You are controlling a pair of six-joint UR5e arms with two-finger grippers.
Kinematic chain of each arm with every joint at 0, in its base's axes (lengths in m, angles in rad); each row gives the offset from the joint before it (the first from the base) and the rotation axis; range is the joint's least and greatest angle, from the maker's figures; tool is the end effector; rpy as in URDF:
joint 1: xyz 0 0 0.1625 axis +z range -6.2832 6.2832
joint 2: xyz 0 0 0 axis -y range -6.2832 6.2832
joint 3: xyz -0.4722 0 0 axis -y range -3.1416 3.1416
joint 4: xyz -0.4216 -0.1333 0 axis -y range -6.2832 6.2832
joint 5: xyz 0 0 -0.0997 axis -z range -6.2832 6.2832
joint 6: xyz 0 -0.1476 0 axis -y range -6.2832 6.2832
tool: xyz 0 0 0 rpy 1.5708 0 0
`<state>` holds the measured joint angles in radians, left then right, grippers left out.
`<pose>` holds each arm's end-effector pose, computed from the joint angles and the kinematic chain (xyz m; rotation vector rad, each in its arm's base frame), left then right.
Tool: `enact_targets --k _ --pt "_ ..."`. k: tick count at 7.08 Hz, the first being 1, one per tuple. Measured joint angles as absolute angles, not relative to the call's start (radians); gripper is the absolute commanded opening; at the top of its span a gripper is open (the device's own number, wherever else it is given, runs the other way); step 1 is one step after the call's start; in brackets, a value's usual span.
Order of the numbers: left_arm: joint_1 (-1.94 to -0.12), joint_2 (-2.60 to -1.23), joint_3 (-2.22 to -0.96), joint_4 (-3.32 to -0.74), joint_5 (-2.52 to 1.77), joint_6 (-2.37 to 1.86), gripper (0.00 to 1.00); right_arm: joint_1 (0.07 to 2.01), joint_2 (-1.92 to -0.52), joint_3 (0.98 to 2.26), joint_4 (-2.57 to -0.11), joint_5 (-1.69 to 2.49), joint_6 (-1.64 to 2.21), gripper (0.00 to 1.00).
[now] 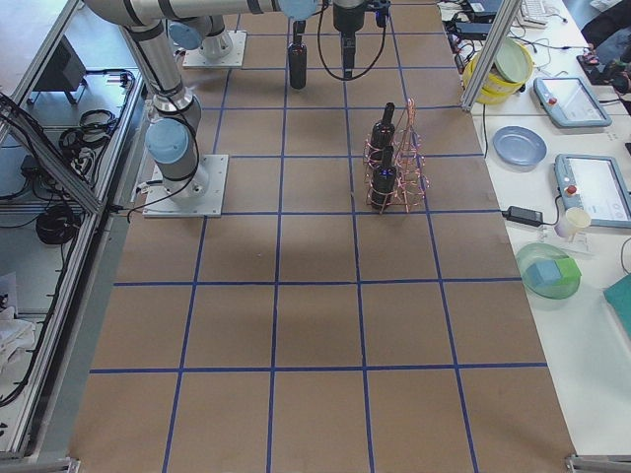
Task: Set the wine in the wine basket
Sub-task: 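Lower the bottle upright onto the table and open the left gripper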
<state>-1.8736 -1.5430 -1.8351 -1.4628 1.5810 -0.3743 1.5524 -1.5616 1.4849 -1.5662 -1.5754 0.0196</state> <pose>-0.2679 -0.4157 0.3766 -0.1092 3.0820 0.1819 0.1228 -0.5371 0.5270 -0.0598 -3.1344 0.1131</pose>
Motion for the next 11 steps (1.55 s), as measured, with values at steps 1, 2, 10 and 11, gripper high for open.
enact_targets --k 1,2,10,11 --pt "-1.859 -1.542 -1.835 -1.464 1.579 -0.357 0.00 1.552 -1.562 1.485 -1.566 -1.575 0.020 1.00" --pt "-1.852 -1.539 -1.834 -1.465 1.576 -0.353 0.00 1.552 -1.562 1.485 -1.566 -1.575 0.020 1.00" --pt "-1.856 -1.556 -1.846 -1.462 1.553 -0.360 0.00 1.552 -1.562 1.485 -1.566 -1.575 0.020 1.00" --pt "-1.857 -1.561 -1.847 -1.462 1.553 -0.360 0.00 1.552 -1.562 1.485 -1.566 -1.575 0.020 1.00"
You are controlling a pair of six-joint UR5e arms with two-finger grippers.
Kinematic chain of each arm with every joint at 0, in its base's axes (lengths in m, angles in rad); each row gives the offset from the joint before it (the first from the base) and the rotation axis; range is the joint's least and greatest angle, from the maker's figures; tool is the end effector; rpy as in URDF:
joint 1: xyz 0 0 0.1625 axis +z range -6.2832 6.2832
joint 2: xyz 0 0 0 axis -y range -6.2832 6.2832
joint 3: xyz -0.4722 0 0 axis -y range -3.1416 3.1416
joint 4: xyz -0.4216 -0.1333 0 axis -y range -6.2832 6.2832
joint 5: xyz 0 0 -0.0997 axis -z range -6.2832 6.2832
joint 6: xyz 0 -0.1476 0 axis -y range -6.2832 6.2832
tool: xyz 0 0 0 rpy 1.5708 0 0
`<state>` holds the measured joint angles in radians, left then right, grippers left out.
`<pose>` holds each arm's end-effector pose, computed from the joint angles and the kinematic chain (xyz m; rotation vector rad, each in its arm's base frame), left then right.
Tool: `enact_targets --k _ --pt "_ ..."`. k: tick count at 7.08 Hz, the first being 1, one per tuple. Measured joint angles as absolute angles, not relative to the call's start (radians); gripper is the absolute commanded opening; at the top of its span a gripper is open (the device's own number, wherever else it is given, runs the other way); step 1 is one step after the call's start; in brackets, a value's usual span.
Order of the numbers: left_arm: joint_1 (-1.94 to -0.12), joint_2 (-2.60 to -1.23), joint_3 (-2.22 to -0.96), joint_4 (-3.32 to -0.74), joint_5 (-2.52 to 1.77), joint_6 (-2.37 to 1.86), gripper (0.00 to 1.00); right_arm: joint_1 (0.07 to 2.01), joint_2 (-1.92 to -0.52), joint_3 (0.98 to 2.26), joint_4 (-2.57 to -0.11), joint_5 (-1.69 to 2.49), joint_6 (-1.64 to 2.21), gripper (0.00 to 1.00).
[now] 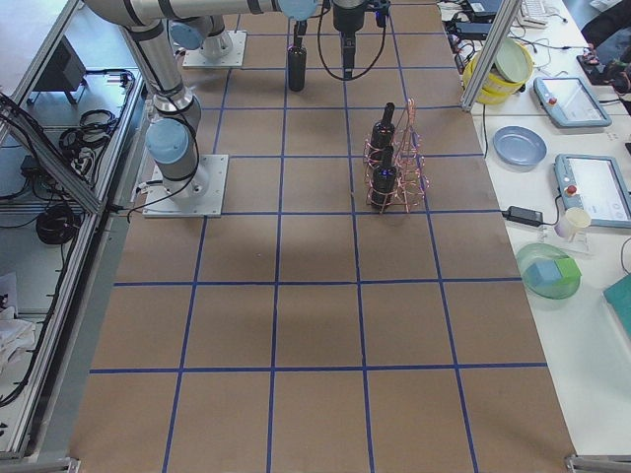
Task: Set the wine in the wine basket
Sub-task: 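Lower the bottle upright onto the table and open the left gripper, then raise the left gripper away while the right gripper reaches toward the bottle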
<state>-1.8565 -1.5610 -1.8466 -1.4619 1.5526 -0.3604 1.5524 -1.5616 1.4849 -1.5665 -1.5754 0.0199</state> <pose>-0.2651 -0.4198 0.3625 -0.1180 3.0974 0.2403 0.1228 -0.5372 0.5270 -0.0603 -3.1344 0.1136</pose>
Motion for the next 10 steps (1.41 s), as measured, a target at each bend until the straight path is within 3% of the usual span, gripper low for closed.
enact_targets --k 1,2,3,6,8,10 --pt "-1.857 -1.563 -1.847 -1.462 1.552 -0.360 0.21 1.552 -1.562 1.485 -1.567 -1.576 0.020 1.00" --pt "-1.857 -1.564 -1.847 -1.462 1.554 -0.360 0.86 1.553 -1.562 1.485 -1.567 -1.576 0.020 1.00" --pt "-1.857 -1.564 -1.847 -1.463 1.557 -0.359 1.00 1.553 -1.562 1.485 -1.567 -1.577 0.019 1.00" --pt "-1.847 -1.563 -1.828 -1.471 1.558 -0.354 1.00 1.554 -1.563 1.495 -1.573 -1.579 0.018 1.00" --pt "-1.811 -1.562 -1.725 -1.513 1.565 -0.332 1.00 1.553 -1.567 1.496 -1.576 -1.582 0.018 1.00" --pt "-1.633 -1.557 -1.581 -1.629 1.559 -0.169 1.00 1.553 -1.568 1.496 -1.572 -1.582 0.017 1.00"
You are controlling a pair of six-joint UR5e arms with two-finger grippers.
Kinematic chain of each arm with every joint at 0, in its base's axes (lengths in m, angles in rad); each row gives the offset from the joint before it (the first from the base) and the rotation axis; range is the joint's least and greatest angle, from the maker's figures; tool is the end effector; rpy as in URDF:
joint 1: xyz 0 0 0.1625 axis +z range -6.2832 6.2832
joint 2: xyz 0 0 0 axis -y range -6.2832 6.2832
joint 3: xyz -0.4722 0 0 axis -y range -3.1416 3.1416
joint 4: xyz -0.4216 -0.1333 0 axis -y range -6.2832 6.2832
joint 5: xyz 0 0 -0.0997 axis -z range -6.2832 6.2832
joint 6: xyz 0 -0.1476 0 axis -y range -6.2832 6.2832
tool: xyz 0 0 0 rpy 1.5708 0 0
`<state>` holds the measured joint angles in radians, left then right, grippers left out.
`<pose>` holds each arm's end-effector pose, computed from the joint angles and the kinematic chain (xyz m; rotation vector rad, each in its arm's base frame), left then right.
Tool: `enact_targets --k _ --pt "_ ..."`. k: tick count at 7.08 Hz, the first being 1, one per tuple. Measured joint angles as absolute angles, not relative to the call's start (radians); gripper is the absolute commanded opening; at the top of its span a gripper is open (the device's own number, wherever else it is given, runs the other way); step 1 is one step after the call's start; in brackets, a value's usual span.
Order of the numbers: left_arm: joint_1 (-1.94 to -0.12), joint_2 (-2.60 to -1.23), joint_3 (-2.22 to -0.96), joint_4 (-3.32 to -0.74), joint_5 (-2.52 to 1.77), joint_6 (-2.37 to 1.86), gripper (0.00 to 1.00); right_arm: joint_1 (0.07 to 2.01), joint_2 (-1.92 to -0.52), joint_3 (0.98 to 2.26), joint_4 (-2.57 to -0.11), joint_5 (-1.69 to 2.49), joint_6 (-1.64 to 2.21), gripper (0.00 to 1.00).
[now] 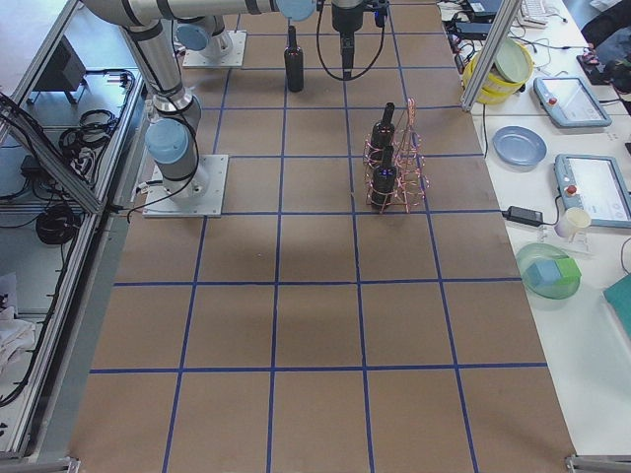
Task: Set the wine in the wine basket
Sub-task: 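Raise the left gripper away while the right gripper reaches toward the bottle, then lower the right gripper and close it on the standing bottle's neck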
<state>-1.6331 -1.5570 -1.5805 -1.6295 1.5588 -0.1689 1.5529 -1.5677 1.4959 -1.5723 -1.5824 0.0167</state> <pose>-0.1663 -0.4972 0.4836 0.1675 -3.1303 -0.0872 0.1220 -0.5345 0.5251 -0.0548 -3.1274 0.1147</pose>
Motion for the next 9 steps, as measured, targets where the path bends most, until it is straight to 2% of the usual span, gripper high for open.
enact_targets --k 2,4,9 --pt "-1.433 -1.550 -1.470 -1.691 1.560 0.024 1.00 1.558 -1.570 1.496 -1.526 -1.632 0.021 1.00" --pt "-1.349 -1.533 -1.379 -1.703 1.580 0.146 1.00 1.622 -1.570 1.495 -1.509 -1.651 0.084 1.00" --pt "-1.364 -1.534 -1.381 -1.696 1.588 0.157 1.00 2.008 -1.514 1.501 -1.510 -1.644 0.424 1.00"
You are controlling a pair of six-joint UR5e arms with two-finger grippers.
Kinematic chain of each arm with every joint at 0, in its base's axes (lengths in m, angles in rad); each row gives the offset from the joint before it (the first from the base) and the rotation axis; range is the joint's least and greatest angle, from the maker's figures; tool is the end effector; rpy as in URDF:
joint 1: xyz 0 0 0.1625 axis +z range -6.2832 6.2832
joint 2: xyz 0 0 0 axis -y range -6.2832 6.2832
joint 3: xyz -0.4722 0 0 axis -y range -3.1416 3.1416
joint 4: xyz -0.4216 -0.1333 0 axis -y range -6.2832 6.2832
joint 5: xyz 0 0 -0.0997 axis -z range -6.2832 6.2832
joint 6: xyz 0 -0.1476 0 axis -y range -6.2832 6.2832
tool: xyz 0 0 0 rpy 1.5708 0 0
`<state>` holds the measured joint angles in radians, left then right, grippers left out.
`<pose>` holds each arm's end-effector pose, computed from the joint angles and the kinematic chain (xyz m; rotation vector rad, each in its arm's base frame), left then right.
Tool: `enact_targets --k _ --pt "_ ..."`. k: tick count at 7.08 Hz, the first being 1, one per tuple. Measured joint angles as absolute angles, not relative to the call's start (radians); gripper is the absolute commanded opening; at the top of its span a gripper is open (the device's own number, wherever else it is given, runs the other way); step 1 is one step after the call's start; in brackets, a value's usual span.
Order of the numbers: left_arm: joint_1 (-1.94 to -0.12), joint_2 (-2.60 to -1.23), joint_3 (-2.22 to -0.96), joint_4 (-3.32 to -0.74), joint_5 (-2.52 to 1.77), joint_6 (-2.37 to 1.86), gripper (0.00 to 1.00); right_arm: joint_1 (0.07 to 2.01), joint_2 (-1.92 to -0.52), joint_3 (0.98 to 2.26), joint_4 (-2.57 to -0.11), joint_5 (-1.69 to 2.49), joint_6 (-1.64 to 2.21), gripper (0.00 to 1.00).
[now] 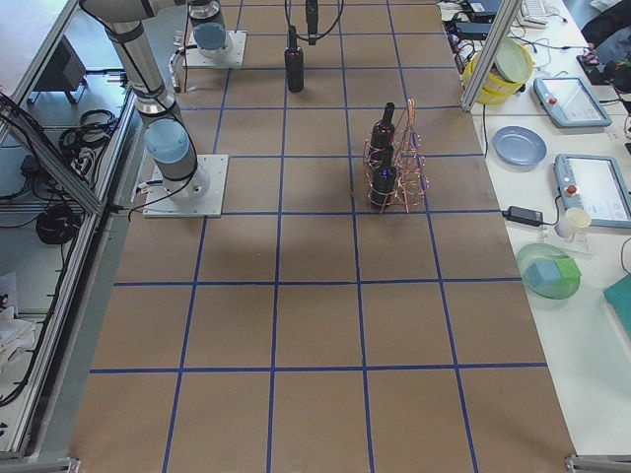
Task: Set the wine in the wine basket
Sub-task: 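Lower the right gripper and close it on the standing bottle's neck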
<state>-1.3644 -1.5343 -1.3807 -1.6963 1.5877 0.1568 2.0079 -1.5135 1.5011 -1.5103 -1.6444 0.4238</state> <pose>-0.0240 -0.5237 0.5923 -0.0783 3.1021 -0.1497 0.3400 -0.4384 0.4873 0.0230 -3.0545 -0.0198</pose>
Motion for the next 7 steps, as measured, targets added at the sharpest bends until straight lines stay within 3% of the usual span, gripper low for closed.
enact_targets --k 3,7 --pt "-1.363 -1.516 -1.411 -1.700 1.594 0.161 1.00 2.111 -1.459 1.502 -1.691 -1.556 0.540 1.00" --pt "-1.362 -1.502 -1.426 -1.713 1.595 0.162 1.00 2.219 -1.382 1.489 -1.737 -1.536 0.726 1.00"
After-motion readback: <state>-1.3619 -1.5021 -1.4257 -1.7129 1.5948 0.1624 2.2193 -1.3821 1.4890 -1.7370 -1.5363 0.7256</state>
